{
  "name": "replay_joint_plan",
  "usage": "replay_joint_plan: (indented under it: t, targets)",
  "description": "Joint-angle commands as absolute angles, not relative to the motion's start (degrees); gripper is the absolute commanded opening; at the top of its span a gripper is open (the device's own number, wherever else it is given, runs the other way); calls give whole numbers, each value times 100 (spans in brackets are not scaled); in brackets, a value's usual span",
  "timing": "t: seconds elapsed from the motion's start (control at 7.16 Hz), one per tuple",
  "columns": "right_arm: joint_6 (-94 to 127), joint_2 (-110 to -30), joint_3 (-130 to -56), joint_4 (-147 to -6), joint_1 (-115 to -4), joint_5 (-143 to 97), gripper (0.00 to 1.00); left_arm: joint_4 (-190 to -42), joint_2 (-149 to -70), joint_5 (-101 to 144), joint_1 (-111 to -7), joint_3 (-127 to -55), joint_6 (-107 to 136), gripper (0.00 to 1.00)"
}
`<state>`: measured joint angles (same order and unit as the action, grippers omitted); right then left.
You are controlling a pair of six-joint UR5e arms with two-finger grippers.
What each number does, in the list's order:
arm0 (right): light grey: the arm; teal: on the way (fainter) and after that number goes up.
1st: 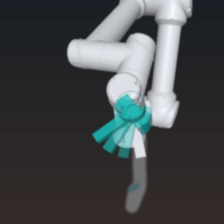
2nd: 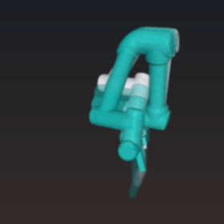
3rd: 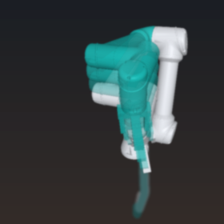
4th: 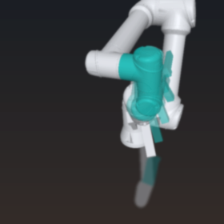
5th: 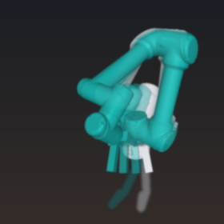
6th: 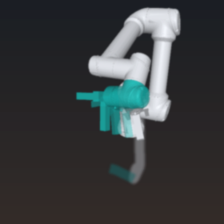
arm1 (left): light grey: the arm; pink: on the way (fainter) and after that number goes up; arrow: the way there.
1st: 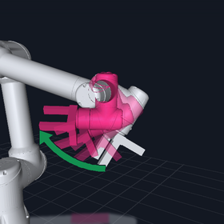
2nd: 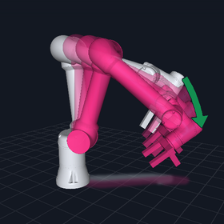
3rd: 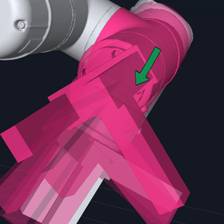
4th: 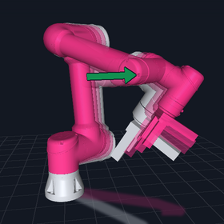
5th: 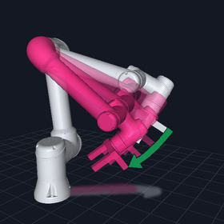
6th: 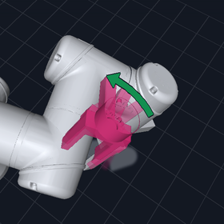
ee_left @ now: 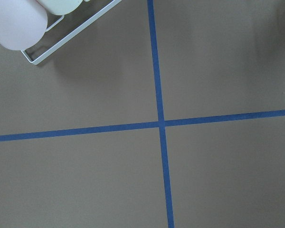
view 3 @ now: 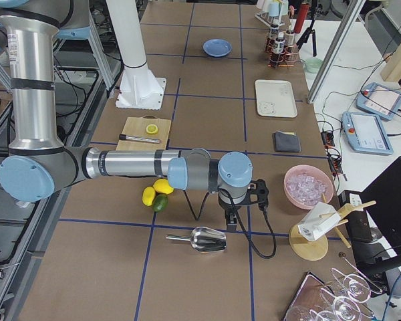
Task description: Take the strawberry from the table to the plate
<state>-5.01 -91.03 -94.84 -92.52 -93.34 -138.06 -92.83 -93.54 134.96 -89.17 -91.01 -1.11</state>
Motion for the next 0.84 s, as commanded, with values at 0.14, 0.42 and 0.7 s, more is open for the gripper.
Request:
replay_joint_plan:
  t: [0.14,0.42,0.7]
  targets:
    - [-501,-9044,-9536,-9211,-9334,-13790,100,-10477,-8872,13535,-8248,-9657,1311,100]
    - [-492,-9044,-9545,-9220,-9325,-13799,100,-13474,-7977,13457,-6986,-9624,4028,100]
    - [-492,-9026,-9545,-9211,-9325,-13790,100,-14972,-7498,13072,-5921,-9607,5653,100]
